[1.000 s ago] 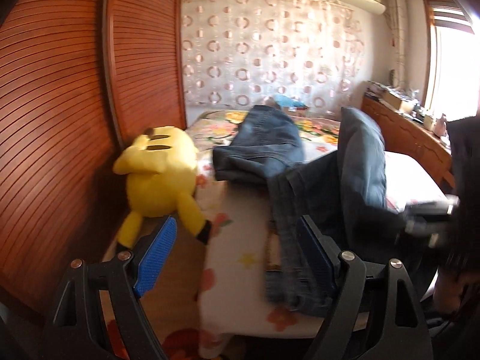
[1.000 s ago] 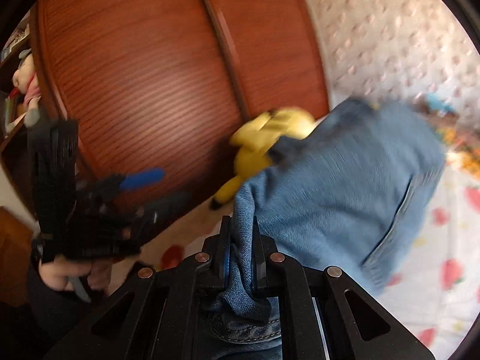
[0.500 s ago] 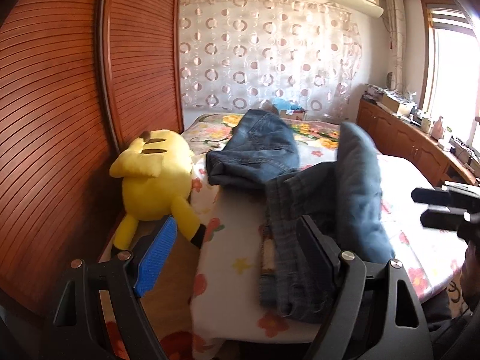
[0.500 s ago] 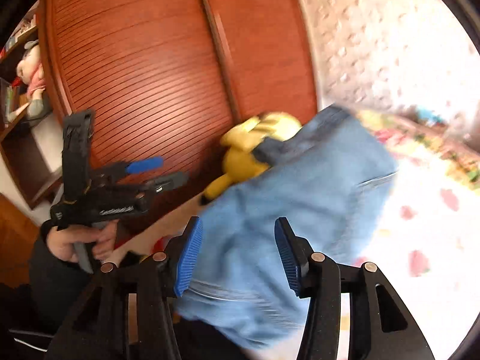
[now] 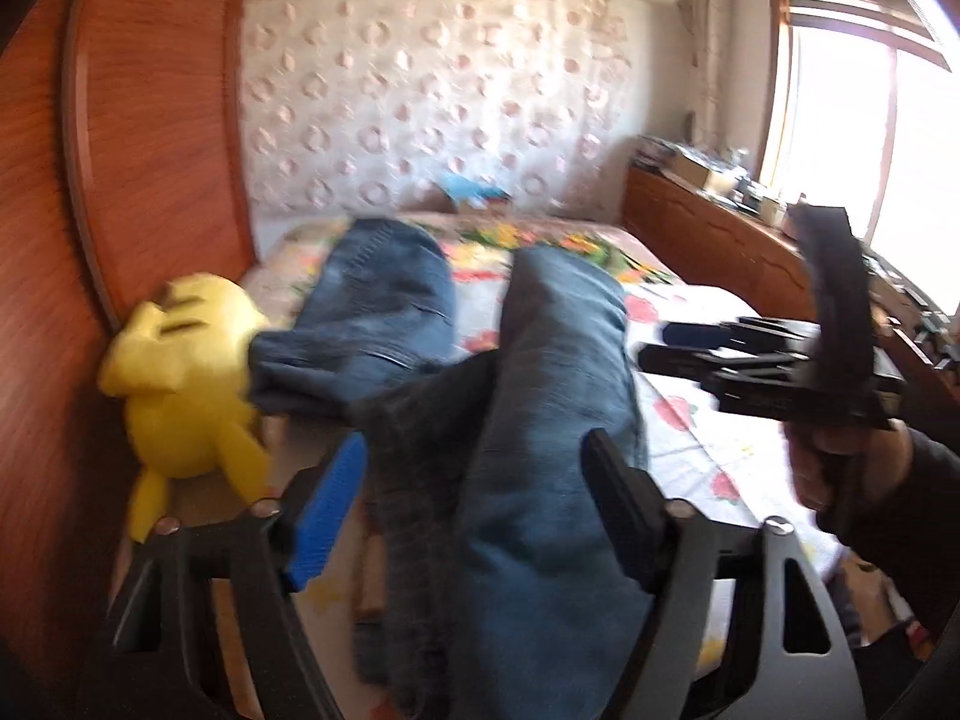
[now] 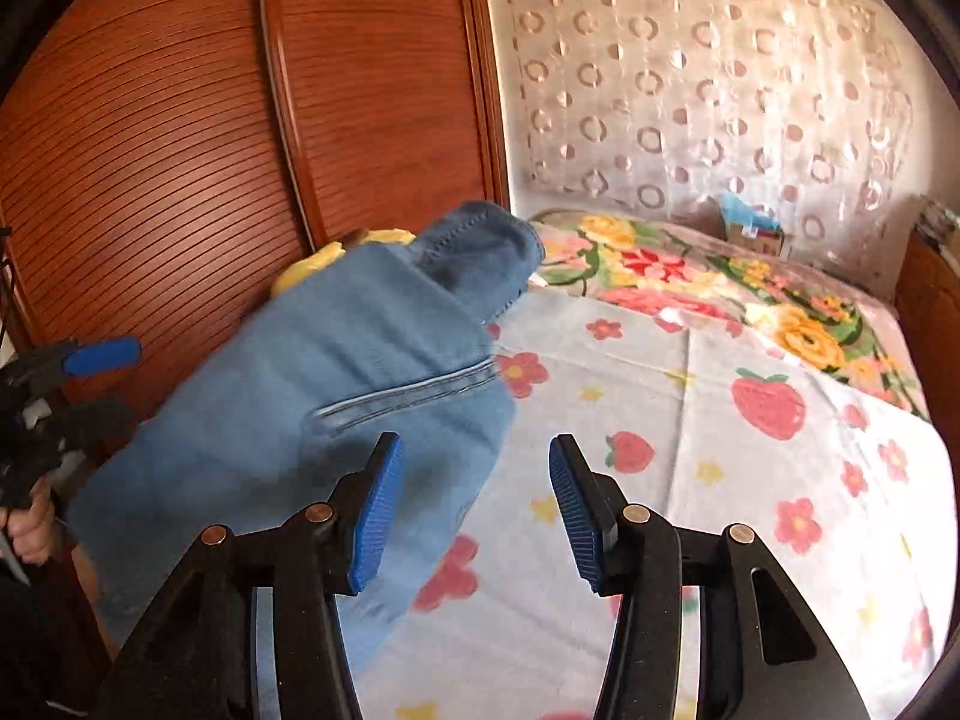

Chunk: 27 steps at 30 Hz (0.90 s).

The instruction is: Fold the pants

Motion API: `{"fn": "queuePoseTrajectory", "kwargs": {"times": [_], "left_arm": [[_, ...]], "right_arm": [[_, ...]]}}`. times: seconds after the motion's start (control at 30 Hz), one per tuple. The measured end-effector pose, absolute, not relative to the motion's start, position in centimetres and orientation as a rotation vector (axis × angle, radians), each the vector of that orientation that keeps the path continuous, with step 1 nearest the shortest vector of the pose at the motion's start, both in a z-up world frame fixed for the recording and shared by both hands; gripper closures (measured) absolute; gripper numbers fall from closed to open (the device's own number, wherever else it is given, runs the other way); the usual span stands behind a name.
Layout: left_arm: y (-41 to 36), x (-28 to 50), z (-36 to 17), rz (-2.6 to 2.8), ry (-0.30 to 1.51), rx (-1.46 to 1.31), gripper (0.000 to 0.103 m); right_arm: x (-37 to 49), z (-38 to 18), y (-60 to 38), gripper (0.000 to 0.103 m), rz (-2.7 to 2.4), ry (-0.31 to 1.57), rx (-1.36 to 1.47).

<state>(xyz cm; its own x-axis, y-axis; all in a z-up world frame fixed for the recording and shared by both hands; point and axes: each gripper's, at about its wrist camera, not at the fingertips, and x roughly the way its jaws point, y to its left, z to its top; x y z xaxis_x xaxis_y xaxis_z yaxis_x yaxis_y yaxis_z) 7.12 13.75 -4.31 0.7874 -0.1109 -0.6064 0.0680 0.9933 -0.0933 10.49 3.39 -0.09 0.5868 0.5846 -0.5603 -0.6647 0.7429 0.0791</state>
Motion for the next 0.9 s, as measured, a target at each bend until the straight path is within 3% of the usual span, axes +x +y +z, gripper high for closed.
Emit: {"fn": "queuePoseTrajectory", "kwargs": {"times": [0.13,0.2,0.23,0.3,0.5,0.6,0.9], "left_arm": [[13.9,9.2,-5.9,-0.147,0.735,-0.105,0.047],[13.4,9.5,-6.3,-0.18,0.749,-0.093,0.066],[13.1,9.4,-6.3,-0.184,0.751,-0.084,0.071],[12.4,8.9,-6.3,-0.209,0.748,-0.057,0.094],[12.7,5.2,-5.3,-0.146,0.68,-0.038,0.096],[14.4,3.4,-6.2,-0.094,0.686,-0.062,0.096],[16.6,4.7,-11.2,-0.041,0.785,-0.123,0.096]], "right_arm": [[11.3,1.0,3.4,0.051,0.732,0.591,-0.144],[11.5,1.2,3.2,0.051,0.736,0.587,-0.133],[11.4,1.3,3.2,0.051,0.739,0.585,-0.133],[11.6,1.0,3.4,0.051,0.747,0.584,-0.134],[11.8,0.5,2.3,0.05,0.797,0.565,-0.113],[12.0,-0.6,2.8,0.037,0.843,0.567,-0.093],[13.4,-4.1,5.8,0.025,0.879,0.652,-0.115]]}}
